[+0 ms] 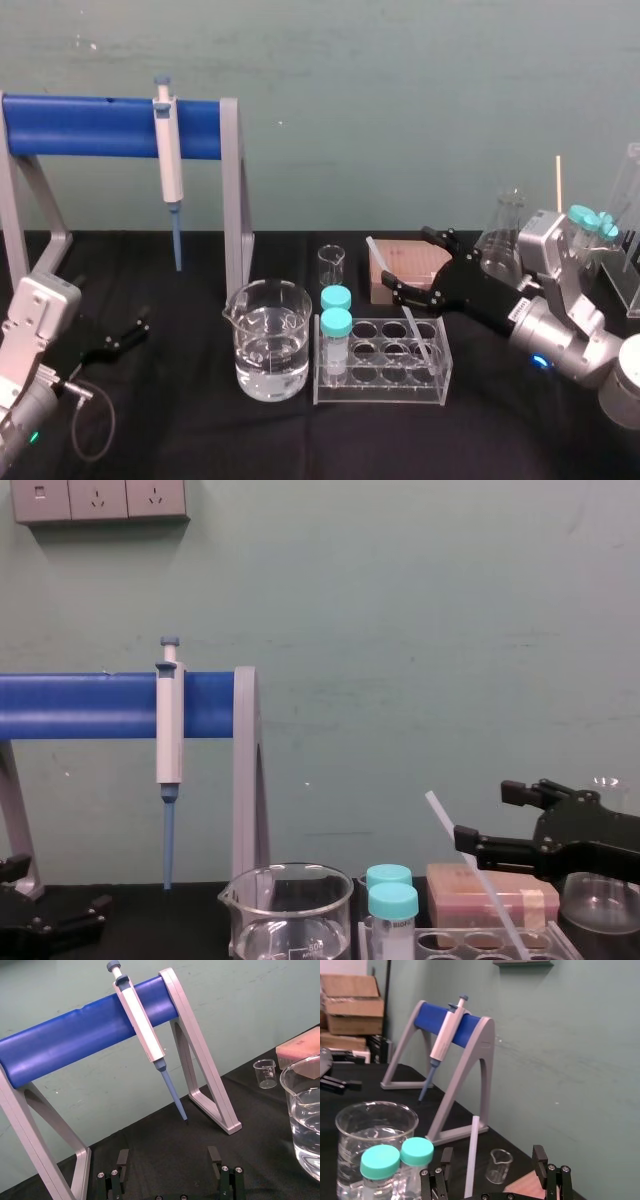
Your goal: Pick up the stirring rod with one hand, then place it down.
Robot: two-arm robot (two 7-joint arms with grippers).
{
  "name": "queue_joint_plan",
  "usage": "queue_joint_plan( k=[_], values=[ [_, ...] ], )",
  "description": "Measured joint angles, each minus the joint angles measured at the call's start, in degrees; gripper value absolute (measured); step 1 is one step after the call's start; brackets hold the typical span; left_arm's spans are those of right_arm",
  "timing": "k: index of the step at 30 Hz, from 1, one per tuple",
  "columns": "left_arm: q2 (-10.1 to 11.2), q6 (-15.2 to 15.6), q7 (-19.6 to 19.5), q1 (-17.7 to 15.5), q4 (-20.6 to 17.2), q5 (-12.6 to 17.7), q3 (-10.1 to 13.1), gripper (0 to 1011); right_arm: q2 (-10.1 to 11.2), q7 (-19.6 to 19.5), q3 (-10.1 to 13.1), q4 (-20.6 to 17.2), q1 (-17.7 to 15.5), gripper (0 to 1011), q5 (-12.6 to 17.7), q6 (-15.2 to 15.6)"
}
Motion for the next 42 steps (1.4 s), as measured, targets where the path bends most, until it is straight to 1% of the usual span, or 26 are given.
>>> queue_joint_plan(
  k=[3,6,9,10,12,14,20,24,30,35,42],
  values=[
    [0.0,0.0,0.0,0.0,0.0,0.0,0.0,1000,-1.1,3.6,0.2,2.7,1.5,1003,1.6,0.7],
    [0.0,0.0,0.0,0.0,0.0,0.0,0.0,1000,-1.7,5.7,0.4,4.1,2.3,1003,2.6,1.3],
    [0.0,0.0,0.0,0.0,0.0,0.0,0.0,1000,-2.6,8.7,0.6,6.2,3.6,1003,3.8,2.7],
    [0.0,0.0,0.0,0.0,0.0,0.0,0.0,1000,-2.6,8.7,0.6,6.2,3.6,1003,3.8,2.7],
    [0.0,0.0,0.0,0.0,0.0,0.0,0.0,1000,-3.3,10.2,0.8,7.6,4.4,1003,4.3,3.6],
    [0.0,0.0,0.0,0.0,0.0,0.0,0.0,1000,-3.6,10.9,0.8,8.3,4.7,1003,4.4,4.1],
    [0.0,0.0,0.0,0.0,0.0,0.0,0.0,1000,-4.4,12.2,0.9,10.3,5.8,1003,4.5,5.6],
    [0.0,0.0,0.0,0.0,0.0,0.0,0.0,1000,-5.1,13.1,0.9,12.6,6.9,1003,4.5,6.4],
    [0.0,0.0,0.0,0.0,0.0,0.0,0.0,1000,-5.7,13.4,1.1,15.0,8.0,1003,4.2,6.6],
    [0.0,0.0,0.0,0.0,0.0,0.0,0.0,1000,-5.8,13.4,1.3,15.7,8.4,1003,3.8,6.4],
    [0.0,0.0,0.0,0.0,0.0,0.0,0.0,1000,-5.8,13.4,1.3,15.6,8.4,1003,3.8,6.4]
  ],
)
